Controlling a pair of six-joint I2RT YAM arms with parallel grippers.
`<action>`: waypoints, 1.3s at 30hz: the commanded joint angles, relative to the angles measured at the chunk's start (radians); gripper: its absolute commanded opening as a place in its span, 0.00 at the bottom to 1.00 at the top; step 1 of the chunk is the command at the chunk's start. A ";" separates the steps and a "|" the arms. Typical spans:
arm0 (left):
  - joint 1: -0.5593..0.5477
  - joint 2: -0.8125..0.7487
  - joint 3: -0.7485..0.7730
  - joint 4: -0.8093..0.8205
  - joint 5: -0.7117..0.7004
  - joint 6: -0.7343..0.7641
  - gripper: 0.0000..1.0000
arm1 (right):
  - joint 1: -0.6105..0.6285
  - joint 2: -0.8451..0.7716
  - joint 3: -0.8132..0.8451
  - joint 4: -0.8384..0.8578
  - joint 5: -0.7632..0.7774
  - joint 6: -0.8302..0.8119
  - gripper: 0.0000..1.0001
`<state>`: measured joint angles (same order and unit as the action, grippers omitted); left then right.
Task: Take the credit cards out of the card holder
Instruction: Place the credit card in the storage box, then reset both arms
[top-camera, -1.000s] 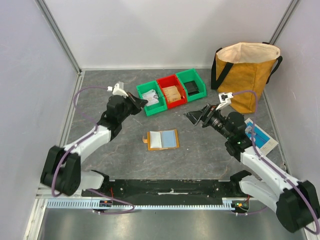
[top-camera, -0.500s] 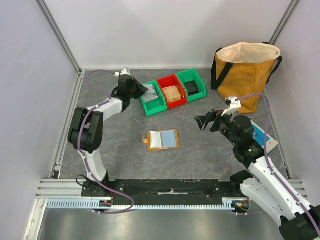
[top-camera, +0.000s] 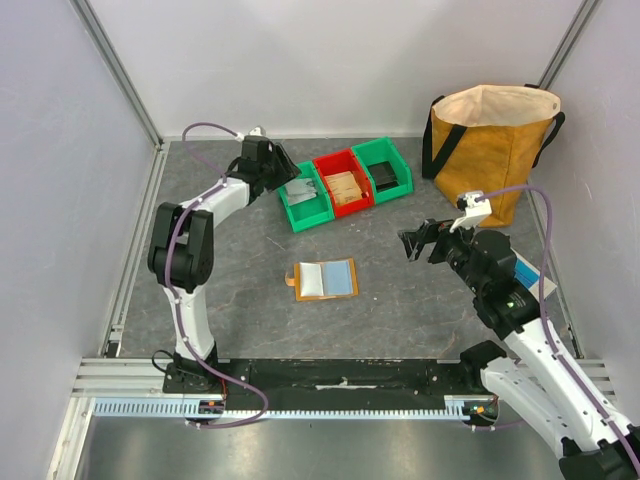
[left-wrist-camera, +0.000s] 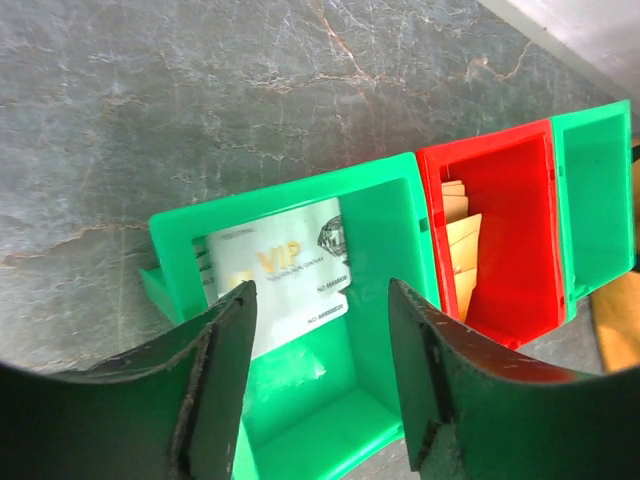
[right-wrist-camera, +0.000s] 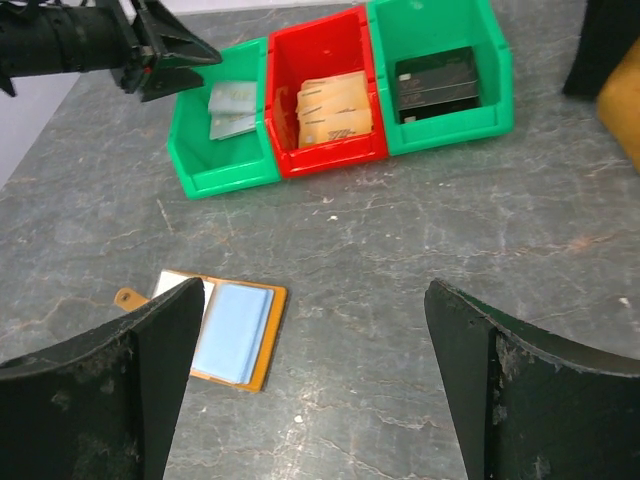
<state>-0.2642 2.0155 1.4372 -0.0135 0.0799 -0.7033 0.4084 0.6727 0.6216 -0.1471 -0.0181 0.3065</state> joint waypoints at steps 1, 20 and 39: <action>0.008 -0.112 0.038 -0.129 -0.077 0.148 0.65 | -0.002 -0.033 0.067 -0.058 0.095 -0.061 0.98; 0.005 -1.203 -0.527 -0.226 -0.284 0.407 0.90 | -0.002 -0.363 0.136 -0.256 0.535 -0.191 0.98; 0.006 -1.951 -0.879 -0.217 -0.307 0.515 0.92 | -0.005 -0.535 -0.010 -0.180 0.599 -0.207 0.98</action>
<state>-0.2611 0.0570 0.5571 -0.2382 -0.2211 -0.2214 0.4076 0.1349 0.6193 -0.3687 0.5648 0.1181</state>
